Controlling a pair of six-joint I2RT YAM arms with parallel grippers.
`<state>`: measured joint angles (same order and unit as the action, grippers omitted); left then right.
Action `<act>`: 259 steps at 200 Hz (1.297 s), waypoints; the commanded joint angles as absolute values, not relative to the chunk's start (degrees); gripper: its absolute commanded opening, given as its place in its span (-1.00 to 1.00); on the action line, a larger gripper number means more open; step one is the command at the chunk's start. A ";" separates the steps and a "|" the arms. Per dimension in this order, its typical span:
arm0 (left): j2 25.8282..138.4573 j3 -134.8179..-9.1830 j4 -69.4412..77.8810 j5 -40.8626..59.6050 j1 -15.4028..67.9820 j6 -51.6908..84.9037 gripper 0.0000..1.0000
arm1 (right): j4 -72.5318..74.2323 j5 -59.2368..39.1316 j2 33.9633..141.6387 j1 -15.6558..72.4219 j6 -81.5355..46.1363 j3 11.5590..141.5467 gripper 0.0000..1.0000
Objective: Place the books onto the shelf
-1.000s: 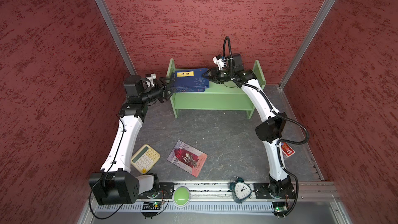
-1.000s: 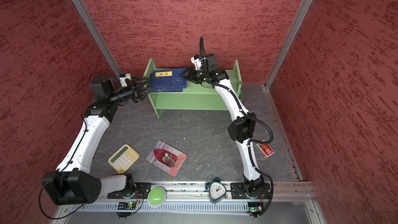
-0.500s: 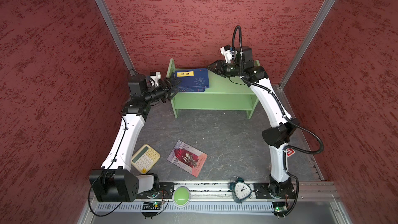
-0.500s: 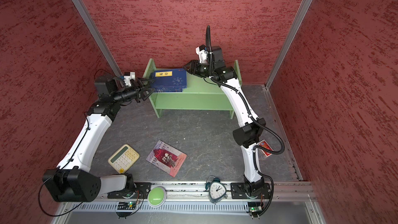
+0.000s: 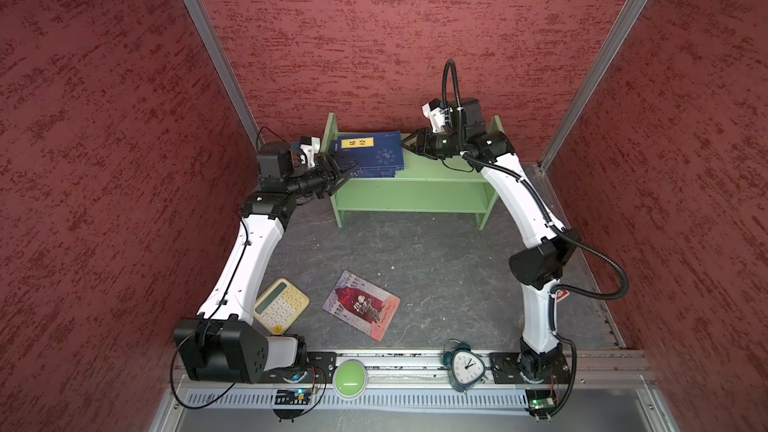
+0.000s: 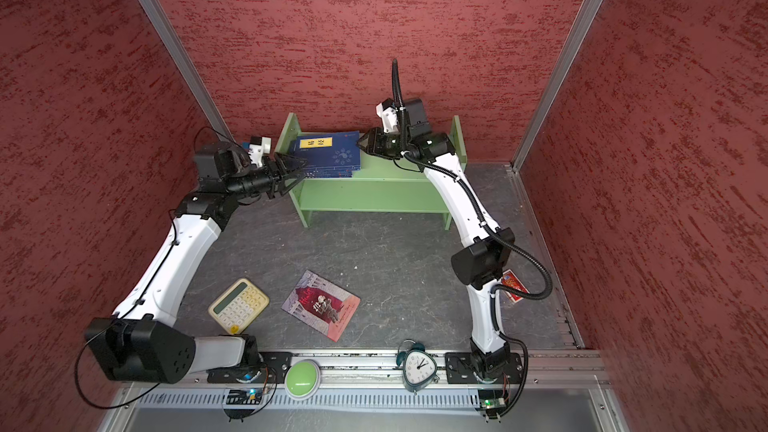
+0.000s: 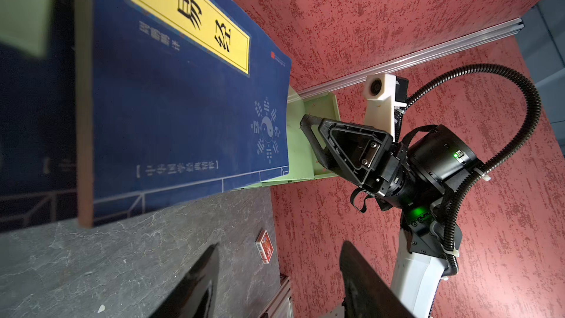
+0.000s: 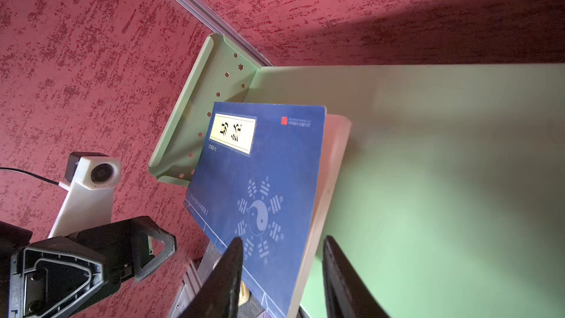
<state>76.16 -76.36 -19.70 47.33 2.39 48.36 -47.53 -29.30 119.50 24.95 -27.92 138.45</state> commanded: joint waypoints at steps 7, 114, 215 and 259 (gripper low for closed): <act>76.46 -77.69 -20.05 46.69 2.59 46.56 0.27 | -48.64 -28.33 119.92 25.49 -26.21 138.46 -0.15; 76.97 -77.52 -19.11 47.78 1.85 48.31 0.27 | -48.52 -29.78 122.51 25.77 -26.28 138.69 -0.26; 76.76 -77.41 -18.50 48.95 0.62 49.22 0.27 | -47.20 -32.29 123.23 26.02 -27.33 138.69 -0.51; 76.44 -76.65 -18.53 49.06 -0.13 48.85 0.27 | -46.51 -33.30 123.39 26.37 -28.37 138.60 -0.54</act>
